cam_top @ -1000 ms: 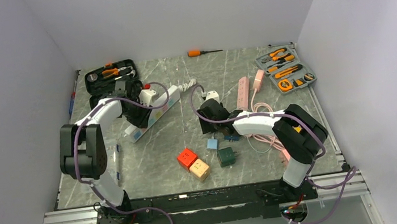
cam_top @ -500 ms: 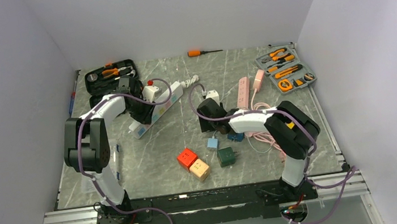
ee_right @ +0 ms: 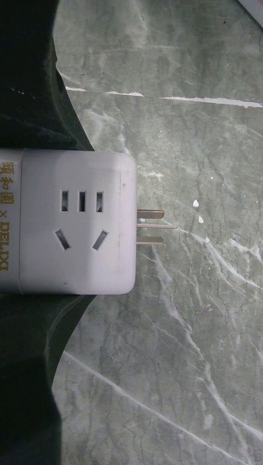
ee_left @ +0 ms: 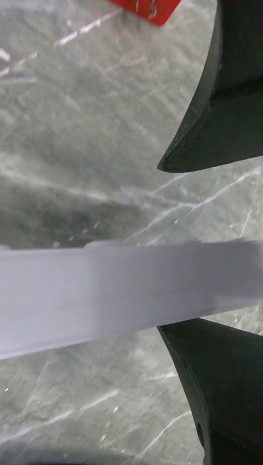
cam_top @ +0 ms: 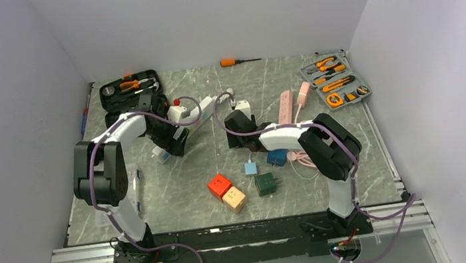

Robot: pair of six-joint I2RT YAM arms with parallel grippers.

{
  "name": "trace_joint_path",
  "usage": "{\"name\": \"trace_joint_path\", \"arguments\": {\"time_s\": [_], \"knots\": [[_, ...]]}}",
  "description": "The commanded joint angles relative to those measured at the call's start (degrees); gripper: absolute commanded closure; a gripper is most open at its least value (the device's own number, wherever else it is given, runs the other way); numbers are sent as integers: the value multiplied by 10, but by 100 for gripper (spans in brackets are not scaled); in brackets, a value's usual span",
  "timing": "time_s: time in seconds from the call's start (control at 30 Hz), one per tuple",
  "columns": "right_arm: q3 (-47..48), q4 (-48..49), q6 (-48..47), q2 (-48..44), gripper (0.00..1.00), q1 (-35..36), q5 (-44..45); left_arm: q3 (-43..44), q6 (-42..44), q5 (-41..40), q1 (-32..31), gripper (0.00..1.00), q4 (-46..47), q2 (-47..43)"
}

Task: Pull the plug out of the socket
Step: Place the plug at the center of the board.

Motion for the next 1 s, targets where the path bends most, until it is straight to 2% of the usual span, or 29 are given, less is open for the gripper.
{"name": "trace_joint_path", "arguments": {"time_s": [0.0,0.1,0.23,0.33,0.53,0.73,0.83,0.97], "knots": [[-7,-2,14,18,63,-2,-1,13,14,54,6,1,-59,-64],[-10,-2,11,16,51,-1,-6,25,20,80,15,1,-92,-91],[-10,-11,4,8,18,-2,-8,37,22,114,40,1,-124,-132],[-13,-18,-3,-11,1,-2,4,48,36,147,67,1,-153,-158],[-14,-30,-24,-78,0,1,20,82,79,224,129,1,-233,-170],[-8,-67,-54,-173,0,35,39,53,94,226,140,1,-242,-193],[-4,-100,-73,-217,0,81,62,42,101,225,141,1,-249,-207],[-30,-127,-85,-265,0,184,84,41,106,231,142,1,-255,-238]]}}
